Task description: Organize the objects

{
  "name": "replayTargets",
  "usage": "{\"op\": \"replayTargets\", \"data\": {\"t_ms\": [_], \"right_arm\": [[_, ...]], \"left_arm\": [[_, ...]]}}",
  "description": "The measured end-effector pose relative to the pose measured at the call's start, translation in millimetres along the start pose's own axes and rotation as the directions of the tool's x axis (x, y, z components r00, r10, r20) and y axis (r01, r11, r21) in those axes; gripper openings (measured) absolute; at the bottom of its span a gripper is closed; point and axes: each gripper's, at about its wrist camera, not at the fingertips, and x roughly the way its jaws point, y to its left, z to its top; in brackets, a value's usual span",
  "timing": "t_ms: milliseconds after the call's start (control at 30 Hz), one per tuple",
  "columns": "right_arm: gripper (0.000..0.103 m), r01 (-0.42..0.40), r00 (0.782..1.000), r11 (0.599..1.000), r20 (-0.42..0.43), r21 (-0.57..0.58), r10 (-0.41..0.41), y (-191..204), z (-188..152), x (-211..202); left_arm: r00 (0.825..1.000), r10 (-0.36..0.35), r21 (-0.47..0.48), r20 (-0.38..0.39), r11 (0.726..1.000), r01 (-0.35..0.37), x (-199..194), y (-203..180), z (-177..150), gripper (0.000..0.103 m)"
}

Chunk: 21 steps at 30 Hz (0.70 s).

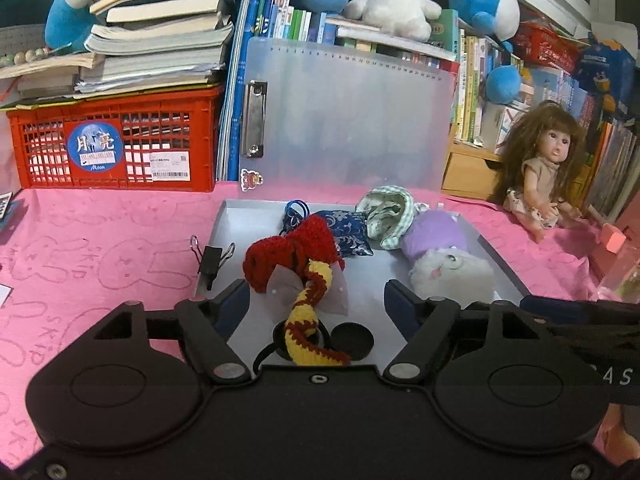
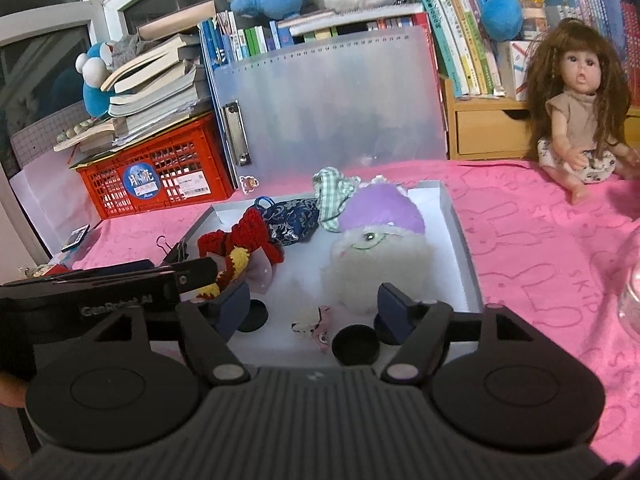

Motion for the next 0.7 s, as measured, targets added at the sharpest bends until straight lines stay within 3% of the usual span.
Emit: {"op": "replayTargets", "data": {"t_ms": [700], "right_arm": [[0.088, 0.098, 0.994, 0.993, 0.062, -0.071, -0.094, 10.9, -25.5, -43.9]], "left_arm": [[1.000, -0.014, 0.022, 0.014, 1.000, 0.013, -60.9, 1.1, -29.1, 0.085]]}}
